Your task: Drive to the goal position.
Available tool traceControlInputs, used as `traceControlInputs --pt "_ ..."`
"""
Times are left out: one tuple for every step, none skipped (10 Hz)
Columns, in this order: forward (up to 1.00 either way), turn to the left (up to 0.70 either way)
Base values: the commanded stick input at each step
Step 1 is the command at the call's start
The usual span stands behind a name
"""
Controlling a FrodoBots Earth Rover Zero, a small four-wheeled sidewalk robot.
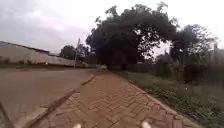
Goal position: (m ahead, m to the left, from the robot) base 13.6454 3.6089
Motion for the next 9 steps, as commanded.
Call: traceControlInputs --pt "0.70 0.04" --pt "0.70 0.05" --pt "0.70 0.08" --pt "0.70 0.08" --pt "0.70 0.11" --pt "0.70 0.14" --pt "0.70 0.11" --pt "0.70 0.08" --pt "0.70 0.11"
